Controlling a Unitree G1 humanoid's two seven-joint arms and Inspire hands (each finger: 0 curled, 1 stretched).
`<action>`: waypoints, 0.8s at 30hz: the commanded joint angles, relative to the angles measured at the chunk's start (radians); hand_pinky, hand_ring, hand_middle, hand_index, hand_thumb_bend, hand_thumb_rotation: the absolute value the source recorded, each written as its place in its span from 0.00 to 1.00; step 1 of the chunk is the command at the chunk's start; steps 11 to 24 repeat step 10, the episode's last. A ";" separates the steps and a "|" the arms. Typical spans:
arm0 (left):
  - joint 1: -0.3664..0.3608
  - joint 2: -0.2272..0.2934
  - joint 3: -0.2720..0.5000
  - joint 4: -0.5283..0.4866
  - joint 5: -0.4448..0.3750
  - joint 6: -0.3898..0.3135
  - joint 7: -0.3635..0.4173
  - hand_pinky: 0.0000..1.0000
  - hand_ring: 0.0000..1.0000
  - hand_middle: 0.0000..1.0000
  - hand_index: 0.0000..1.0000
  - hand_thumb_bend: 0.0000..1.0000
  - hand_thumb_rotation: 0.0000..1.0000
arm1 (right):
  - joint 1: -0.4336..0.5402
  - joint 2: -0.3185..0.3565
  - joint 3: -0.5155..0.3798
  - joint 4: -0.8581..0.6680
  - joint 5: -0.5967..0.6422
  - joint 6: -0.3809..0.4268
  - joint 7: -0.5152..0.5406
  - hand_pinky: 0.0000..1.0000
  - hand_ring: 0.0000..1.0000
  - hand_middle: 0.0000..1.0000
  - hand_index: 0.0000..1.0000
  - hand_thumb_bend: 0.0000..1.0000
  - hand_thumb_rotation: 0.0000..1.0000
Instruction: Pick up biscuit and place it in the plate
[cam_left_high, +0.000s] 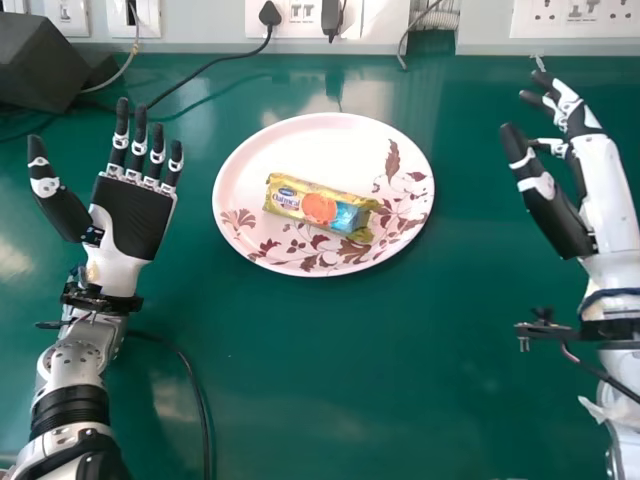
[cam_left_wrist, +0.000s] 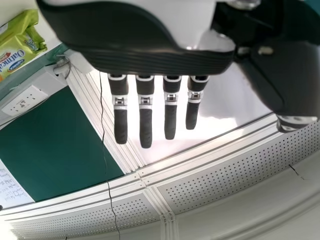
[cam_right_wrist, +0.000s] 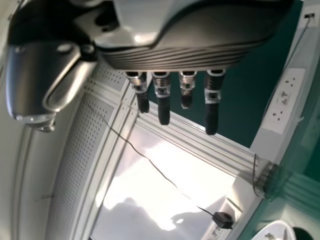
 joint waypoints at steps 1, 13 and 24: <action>0.083 -0.034 0.000 0.066 0.021 0.011 0.015 0.65 0.72 0.84 0.89 0.88 0.69 | 0.014 0.018 -0.013 0.027 0.057 -0.039 0.003 0.71 0.83 0.90 1.00 0.85 0.61; 0.065 -0.034 0.001 0.095 0.024 -0.001 0.004 0.63 0.71 0.84 0.88 0.89 0.69 | 0.015 0.055 -0.037 0.135 0.262 -0.158 0.044 0.73 0.84 0.91 1.00 0.83 0.62; 0.065 -0.034 0.001 0.095 0.024 -0.001 0.004 0.63 0.71 0.84 0.88 0.89 0.69 | 0.015 0.055 -0.037 0.135 0.262 -0.158 0.044 0.73 0.84 0.91 1.00 0.83 0.62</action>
